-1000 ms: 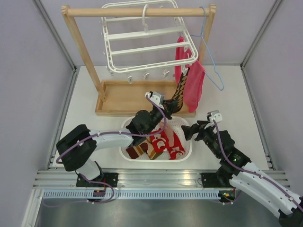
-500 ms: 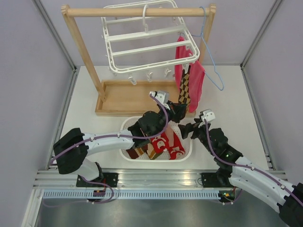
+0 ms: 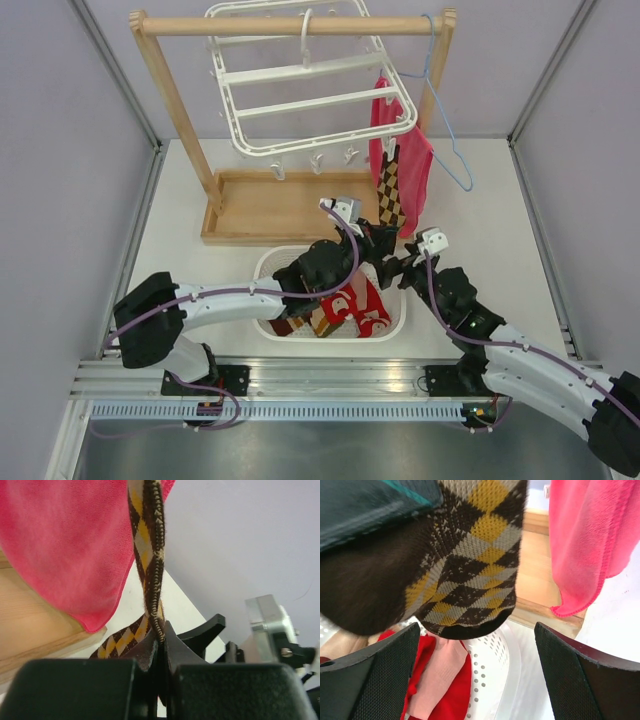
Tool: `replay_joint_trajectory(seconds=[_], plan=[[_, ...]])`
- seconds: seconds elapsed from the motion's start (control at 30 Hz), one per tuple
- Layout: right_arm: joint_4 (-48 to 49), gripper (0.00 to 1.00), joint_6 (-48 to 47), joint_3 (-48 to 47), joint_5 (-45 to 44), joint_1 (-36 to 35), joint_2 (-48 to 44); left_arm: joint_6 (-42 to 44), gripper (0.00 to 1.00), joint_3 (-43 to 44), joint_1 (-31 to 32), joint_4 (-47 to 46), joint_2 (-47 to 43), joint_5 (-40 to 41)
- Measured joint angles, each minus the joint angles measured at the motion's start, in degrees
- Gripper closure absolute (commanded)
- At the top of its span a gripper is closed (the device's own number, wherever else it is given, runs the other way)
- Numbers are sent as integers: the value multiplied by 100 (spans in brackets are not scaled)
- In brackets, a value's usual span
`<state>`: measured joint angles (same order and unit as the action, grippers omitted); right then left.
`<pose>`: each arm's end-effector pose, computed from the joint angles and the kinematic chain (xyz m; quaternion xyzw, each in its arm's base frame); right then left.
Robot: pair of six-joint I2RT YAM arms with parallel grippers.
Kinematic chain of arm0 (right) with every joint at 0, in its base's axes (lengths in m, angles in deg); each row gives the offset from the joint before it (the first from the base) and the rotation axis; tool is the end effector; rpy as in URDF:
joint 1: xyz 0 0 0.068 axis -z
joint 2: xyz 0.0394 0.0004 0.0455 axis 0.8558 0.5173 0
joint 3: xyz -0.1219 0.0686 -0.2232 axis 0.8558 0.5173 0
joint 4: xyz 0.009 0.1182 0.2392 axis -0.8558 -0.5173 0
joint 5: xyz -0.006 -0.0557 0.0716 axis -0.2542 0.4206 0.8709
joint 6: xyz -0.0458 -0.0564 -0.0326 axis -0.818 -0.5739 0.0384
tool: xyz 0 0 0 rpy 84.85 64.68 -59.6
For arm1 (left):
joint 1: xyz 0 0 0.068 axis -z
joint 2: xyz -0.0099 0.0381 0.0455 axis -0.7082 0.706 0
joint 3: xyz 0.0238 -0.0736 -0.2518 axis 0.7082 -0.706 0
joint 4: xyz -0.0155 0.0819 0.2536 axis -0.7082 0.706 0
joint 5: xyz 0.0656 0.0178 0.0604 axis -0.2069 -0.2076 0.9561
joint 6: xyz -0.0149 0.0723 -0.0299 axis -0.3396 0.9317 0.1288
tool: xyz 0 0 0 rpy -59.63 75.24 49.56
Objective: Remove the socks clipped to the hanger
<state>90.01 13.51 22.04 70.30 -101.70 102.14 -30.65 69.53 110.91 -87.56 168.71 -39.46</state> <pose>0.1730 0.1359 0.2134 -0.1241 0.7242 0.2080 0.6457 0.1832 -0.3387 0.2933 0.0644 0.6729 -0.4309 0.5978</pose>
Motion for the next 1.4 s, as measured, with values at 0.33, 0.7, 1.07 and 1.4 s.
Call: replay_joint_trajectory(seconds=[0.33, 0.7, 1.07, 1.4], plan=[[-654, 3, -22, -461, -111, -107, -243, 197, 98, 28, 223, 79, -9, 339], [-577, 5, 2, -474, -321, -164, -162, 431, 98, 184, 555, 85, -39, 1049], [413, 61, -114, -9, -787, -455, 22, 125, 98, 184, 776, 103, -114, 949], [761, 96, -219, 149, -1270, -522, -181, -63, 98, 184, 890, 122, -114, 850]])
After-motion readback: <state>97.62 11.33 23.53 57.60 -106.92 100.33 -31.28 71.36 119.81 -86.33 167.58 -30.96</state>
